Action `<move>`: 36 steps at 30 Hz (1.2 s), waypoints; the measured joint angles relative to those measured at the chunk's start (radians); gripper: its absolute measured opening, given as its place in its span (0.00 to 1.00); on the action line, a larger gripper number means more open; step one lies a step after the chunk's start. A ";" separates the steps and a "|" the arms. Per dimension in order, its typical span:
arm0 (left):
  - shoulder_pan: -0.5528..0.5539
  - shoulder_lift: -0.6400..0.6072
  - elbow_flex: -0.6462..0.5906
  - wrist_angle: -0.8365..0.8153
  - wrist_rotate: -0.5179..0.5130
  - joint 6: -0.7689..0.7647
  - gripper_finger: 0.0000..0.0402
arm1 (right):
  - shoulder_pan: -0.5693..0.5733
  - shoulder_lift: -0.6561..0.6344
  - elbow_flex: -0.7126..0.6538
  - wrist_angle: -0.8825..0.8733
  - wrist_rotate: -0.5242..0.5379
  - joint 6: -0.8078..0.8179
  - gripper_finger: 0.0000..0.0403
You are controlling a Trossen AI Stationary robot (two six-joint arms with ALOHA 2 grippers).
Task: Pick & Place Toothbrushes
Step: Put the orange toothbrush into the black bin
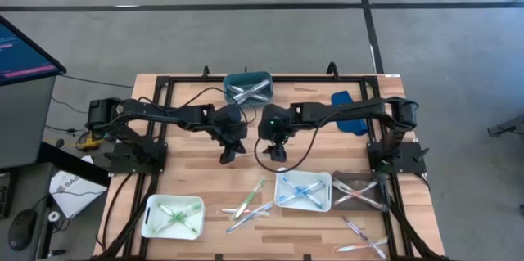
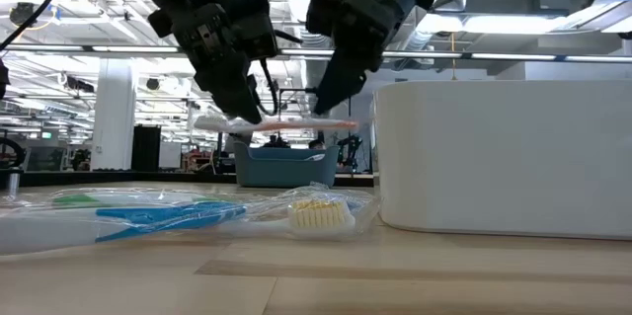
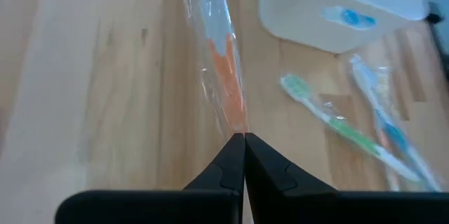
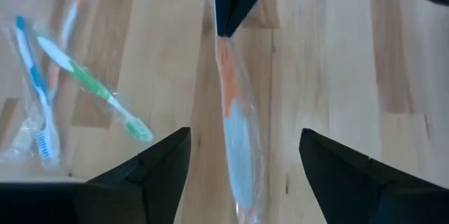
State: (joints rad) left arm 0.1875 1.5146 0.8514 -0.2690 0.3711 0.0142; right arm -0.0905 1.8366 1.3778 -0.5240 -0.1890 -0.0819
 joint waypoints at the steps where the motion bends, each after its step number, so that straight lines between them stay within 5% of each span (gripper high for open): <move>1: 0.003 0.000 -0.004 0.000 -0.011 -0.005 0.00 | 0.003 0.010 0.009 -0.012 0.000 -0.001 0.64; 36: 0.033 -0.002 -0.013 0.062 -0.017 -0.018 0.00 | 0.016 0.035 0.013 -0.052 0.139 0.003 0.64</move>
State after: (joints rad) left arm 0.2204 1.5131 0.8383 -0.2070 0.3542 -0.0040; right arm -0.0742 1.8717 1.3903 -0.5758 -0.0504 -0.0784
